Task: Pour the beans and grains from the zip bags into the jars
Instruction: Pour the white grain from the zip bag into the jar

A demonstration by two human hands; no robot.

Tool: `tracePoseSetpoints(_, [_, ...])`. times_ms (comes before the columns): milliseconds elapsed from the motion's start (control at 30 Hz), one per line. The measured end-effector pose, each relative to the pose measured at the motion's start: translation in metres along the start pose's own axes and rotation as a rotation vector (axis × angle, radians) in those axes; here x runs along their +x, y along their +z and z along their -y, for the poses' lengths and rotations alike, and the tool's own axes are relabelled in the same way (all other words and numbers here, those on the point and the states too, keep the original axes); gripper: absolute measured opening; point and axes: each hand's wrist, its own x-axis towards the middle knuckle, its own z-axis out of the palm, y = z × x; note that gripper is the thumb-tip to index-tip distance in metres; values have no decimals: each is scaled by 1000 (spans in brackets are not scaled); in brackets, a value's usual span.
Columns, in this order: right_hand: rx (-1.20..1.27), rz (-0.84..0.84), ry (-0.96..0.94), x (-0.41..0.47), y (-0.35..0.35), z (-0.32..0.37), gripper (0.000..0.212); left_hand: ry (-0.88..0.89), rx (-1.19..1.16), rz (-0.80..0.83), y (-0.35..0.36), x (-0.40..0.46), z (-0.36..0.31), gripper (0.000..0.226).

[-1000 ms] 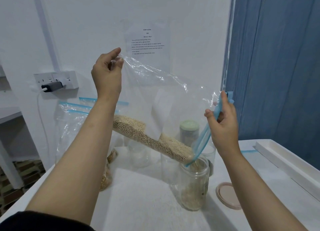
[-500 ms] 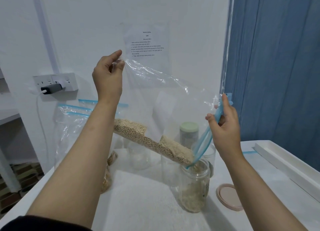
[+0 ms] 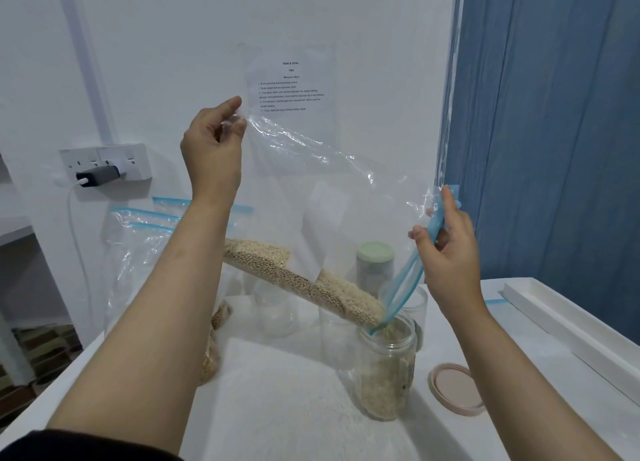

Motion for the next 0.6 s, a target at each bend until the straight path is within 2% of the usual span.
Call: tracePoseSetpoints(600, [2,-14,-13,-8,-2,5,63,9,5,2,0,-1,-4,27])
